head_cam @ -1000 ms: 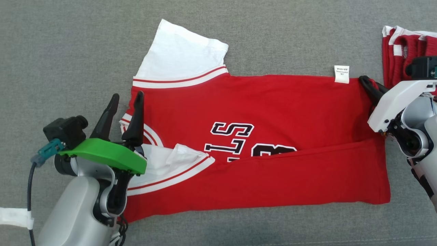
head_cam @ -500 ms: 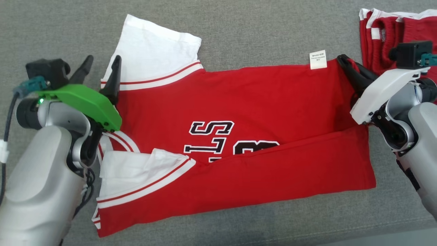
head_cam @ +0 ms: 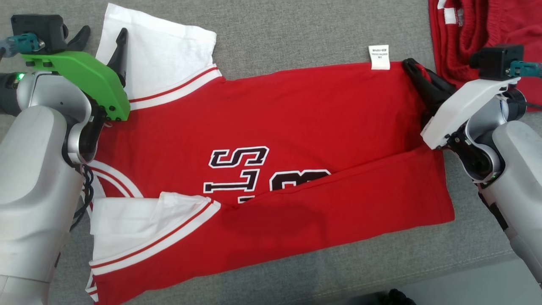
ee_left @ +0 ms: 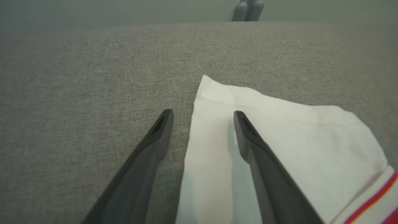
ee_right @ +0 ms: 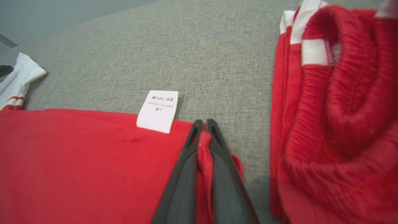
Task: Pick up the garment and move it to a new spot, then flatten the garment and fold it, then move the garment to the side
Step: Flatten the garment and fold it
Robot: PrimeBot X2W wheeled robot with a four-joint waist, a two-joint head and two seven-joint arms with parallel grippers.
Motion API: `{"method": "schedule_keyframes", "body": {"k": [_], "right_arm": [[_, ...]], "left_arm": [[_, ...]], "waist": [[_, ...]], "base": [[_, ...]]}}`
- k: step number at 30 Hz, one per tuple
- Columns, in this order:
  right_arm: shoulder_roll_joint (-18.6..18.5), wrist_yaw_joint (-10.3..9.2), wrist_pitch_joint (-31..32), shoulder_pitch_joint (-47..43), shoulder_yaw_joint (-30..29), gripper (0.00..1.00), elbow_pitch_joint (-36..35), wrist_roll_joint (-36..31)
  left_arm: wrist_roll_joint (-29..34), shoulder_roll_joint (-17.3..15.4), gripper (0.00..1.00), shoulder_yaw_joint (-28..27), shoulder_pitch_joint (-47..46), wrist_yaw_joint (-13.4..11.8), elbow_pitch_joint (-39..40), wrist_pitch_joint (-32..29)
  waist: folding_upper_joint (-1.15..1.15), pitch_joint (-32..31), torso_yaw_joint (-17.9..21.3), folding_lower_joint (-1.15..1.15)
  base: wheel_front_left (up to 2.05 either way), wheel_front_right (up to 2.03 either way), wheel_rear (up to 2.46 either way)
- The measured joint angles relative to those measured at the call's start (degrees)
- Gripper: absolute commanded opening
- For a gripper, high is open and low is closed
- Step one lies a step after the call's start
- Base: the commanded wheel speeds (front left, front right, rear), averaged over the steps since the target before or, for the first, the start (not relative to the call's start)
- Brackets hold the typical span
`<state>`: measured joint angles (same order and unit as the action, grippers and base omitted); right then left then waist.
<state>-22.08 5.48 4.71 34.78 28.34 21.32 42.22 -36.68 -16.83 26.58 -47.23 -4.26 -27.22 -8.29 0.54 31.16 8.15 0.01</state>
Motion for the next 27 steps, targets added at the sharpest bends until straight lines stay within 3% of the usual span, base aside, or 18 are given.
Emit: {"method": "schedule_keyframes", "body": {"k": [23, 26, 27], "right_arm": [[2.25, 1.04, -1.67, 2.45, 2.56, 0.00, 3.08, -0.42], [2.32, 1.05, -1.86, 2.65, 2.76, 0.00, 3.38, -0.43], [2.35, 1.05, -1.96, 2.67, 2.80, 0.00, 3.53, -0.42]], "left_arm": [[5.33, -0.07, 1.00, 4.00, -6.98, 2.96, -9.62, 0.76], [5.33, 0.26, 0.01, 4.11, -7.87, 3.23, -10.84, 0.77], [5.33, 0.49, 0.00, 4.13, -8.03, 3.33, -11.05, 0.78]], "waist": [[0.00, 0.74, 1.63, 0.00], [0.00, 0.73, 1.75, 0.00], [0.00, 0.71, 1.76, 0.00]], "base": [[0.00, 0.00, 0.00], [0.00, 0.00, 0.00], [0.00, 0.00, 0.00]]}}
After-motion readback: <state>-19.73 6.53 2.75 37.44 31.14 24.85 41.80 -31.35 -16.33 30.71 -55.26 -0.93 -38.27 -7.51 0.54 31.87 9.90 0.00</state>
